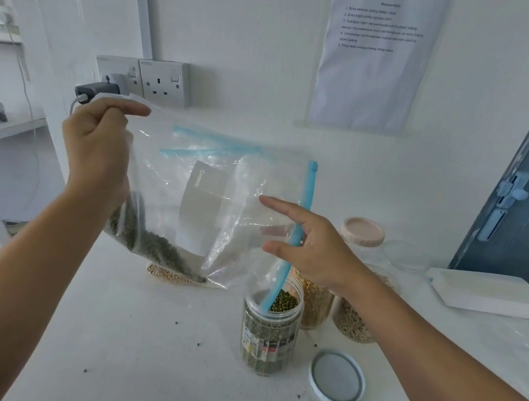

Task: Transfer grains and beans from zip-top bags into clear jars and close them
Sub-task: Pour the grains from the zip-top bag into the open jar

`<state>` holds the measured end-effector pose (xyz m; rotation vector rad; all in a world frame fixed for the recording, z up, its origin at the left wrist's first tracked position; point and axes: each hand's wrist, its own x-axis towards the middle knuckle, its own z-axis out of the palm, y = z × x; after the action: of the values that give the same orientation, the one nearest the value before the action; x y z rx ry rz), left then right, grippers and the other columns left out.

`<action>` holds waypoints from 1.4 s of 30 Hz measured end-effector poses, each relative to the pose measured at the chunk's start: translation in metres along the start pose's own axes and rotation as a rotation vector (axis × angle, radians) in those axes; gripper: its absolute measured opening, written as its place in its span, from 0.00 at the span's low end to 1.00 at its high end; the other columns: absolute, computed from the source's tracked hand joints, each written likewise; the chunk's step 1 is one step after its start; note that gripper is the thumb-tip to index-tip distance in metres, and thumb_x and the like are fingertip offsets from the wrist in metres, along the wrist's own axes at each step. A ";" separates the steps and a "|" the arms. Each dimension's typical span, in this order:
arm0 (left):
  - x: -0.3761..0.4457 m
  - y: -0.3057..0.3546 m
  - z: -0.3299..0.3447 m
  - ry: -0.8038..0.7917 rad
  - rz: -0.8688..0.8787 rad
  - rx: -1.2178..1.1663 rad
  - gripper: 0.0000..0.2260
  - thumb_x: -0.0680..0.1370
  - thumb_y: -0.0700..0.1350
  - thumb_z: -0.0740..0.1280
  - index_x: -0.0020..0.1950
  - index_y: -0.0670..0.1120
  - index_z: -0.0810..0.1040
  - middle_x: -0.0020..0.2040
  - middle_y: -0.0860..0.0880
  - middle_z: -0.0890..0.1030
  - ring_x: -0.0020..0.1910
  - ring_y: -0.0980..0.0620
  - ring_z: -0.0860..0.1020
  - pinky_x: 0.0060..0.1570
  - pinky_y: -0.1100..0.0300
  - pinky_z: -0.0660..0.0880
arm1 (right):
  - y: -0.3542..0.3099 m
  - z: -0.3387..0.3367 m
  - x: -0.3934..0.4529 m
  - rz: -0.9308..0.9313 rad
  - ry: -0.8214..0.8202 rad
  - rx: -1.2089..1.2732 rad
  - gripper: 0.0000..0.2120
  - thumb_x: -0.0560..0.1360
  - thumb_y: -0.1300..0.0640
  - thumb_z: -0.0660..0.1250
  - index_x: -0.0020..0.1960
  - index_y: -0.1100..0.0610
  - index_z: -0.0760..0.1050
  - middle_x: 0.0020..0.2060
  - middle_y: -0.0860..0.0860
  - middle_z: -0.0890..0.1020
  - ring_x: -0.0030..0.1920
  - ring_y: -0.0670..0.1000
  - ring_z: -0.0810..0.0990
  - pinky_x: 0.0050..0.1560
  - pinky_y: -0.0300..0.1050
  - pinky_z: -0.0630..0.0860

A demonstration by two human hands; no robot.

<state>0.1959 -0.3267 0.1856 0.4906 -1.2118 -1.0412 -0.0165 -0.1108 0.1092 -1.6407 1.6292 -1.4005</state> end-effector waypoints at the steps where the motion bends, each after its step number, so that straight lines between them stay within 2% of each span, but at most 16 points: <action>1: -0.001 0.000 0.003 -0.005 -0.001 -0.005 0.19 0.74 0.32 0.56 0.45 0.43 0.87 0.30 0.53 0.72 0.27 0.53 0.58 0.28 0.59 0.55 | 0.000 -0.001 0.000 -0.009 0.025 -0.045 0.30 0.78 0.65 0.73 0.74 0.41 0.73 0.74 0.38 0.72 0.63 0.42 0.82 0.66 0.40 0.78; 5: 0.000 0.001 0.012 0.002 -0.016 -0.027 0.19 0.75 0.31 0.55 0.52 0.36 0.85 0.26 0.58 0.71 0.26 0.54 0.59 0.30 0.59 0.54 | 0.000 -0.007 0.004 -0.053 0.132 -0.117 0.28 0.79 0.65 0.71 0.74 0.43 0.74 0.68 0.39 0.77 0.56 0.44 0.84 0.62 0.36 0.79; 11: 0.000 0.007 0.021 -0.027 0.009 -0.050 0.20 0.74 0.31 0.56 0.42 0.46 0.86 0.28 0.54 0.74 0.27 0.54 0.60 0.30 0.60 0.55 | 0.012 0.001 -0.002 -0.088 0.171 -0.187 0.29 0.80 0.65 0.71 0.74 0.41 0.72 0.64 0.40 0.79 0.56 0.44 0.84 0.62 0.36 0.78; 15: 0.003 0.016 0.029 -0.021 0.021 -0.046 0.22 0.72 0.32 0.56 0.40 0.49 0.87 0.33 0.52 0.78 0.28 0.54 0.61 0.30 0.62 0.57 | 0.016 0.000 0.000 -0.124 0.219 -0.160 0.29 0.79 0.66 0.71 0.75 0.44 0.73 0.65 0.42 0.79 0.55 0.45 0.84 0.61 0.37 0.79; 19: 0.003 0.024 0.037 -0.061 0.065 0.000 0.21 0.72 0.34 0.57 0.40 0.51 0.88 0.45 0.43 0.79 0.30 0.55 0.67 0.32 0.64 0.63 | 0.020 -0.001 -0.002 -0.114 0.152 -0.224 0.33 0.77 0.61 0.76 0.77 0.42 0.70 0.71 0.42 0.75 0.57 0.42 0.83 0.64 0.37 0.78; 22: 0.000 0.020 0.039 -0.077 0.103 0.055 0.21 0.71 0.36 0.58 0.39 0.53 0.88 0.52 0.33 0.79 0.42 0.48 0.72 0.37 0.64 0.68 | 0.027 -0.003 -0.007 -0.091 0.094 -0.247 0.36 0.75 0.58 0.78 0.78 0.41 0.68 0.74 0.41 0.72 0.59 0.41 0.82 0.65 0.39 0.77; 25: -0.005 0.015 0.041 -0.086 0.117 0.080 0.22 0.71 0.36 0.58 0.37 0.56 0.88 0.52 0.39 0.81 0.52 0.44 0.72 0.39 0.66 0.70 | 0.033 -0.004 -0.008 -0.100 0.113 -0.293 0.33 0.76 0.59 0.77 0.77 0.43 0.71 0.73 0.44 0.73 0.56 0.43 0.83 0.69 0.45 0.76; 28: -0.013 0.014 0.043 -0.104 0.112 0.081 0.22 0.71 0.36 0.59 0.37 0.56 0.88 0.58 0.35 0.80 0.51 0.46 0.73 0.42 0.65 0.71 | 0.036 -0.005 -0.009 -0.105 0.152 -0.276 0.30 0.77 0.63 0.75 0.75 0.46 0.73 0.69 0.45 0.76 0.52 0.46 0.85 0.65 0.44 0.79; 32: -0.012 0.018 0.047 -0.134 0.168 0.092 0.22 0.72 0.35 0.58 0.37 0.57 0.87 0.52 0.48 0.79 0.53 0.48 0.73 0.44 0.64 0.72 | 0.037 -0.002 -0.009 -0.128 0.174 -0.276 0.31 0.76 0.65 0.75 0.75 0.46 0.73 0.63 0.43 0.78 0.51 0.47 0.85 0.65 0.44 0.79; 35: -0.004 0.023 0.051 -0.133 0.187 0.103 0.22 0.72 0.36 0.58 0.38 0.56 0.88 0.53 0.47 0.78 0.53 0.47 0.73 0.44 0.63 0.71 | 0.037 0.001 -0.005 -0.154 0.200 -0.263 0.31 0.76 0.64 0.75 0.75 0.46 0.73 0.61 0.44 0.79 0.50 0.48 0.85 0.65 0.44 0.79; 42: 0.000 0.038 0.059 -0.091 0.212 0.080 0.23 0.72 0.35 0.58 0.37 0.57 0.87 0.53 0.51 0.78 0.51 0.52 0.76 0.44 0.64 0.72 | 0.030 -0.002 0.001 -0.212 0.241 -0.281 0.31 0.76 0.65 0.75 0.76 0.48 0.73 0.62 0.45 0.78 0.50 0.48 0.85 0.64 0.44 0.80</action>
<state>0.1564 -0.2962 0.2343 0.3699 -1.3587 -0.8440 -0.0323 -0.1173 0.0846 -1.9111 1.9064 -1.5824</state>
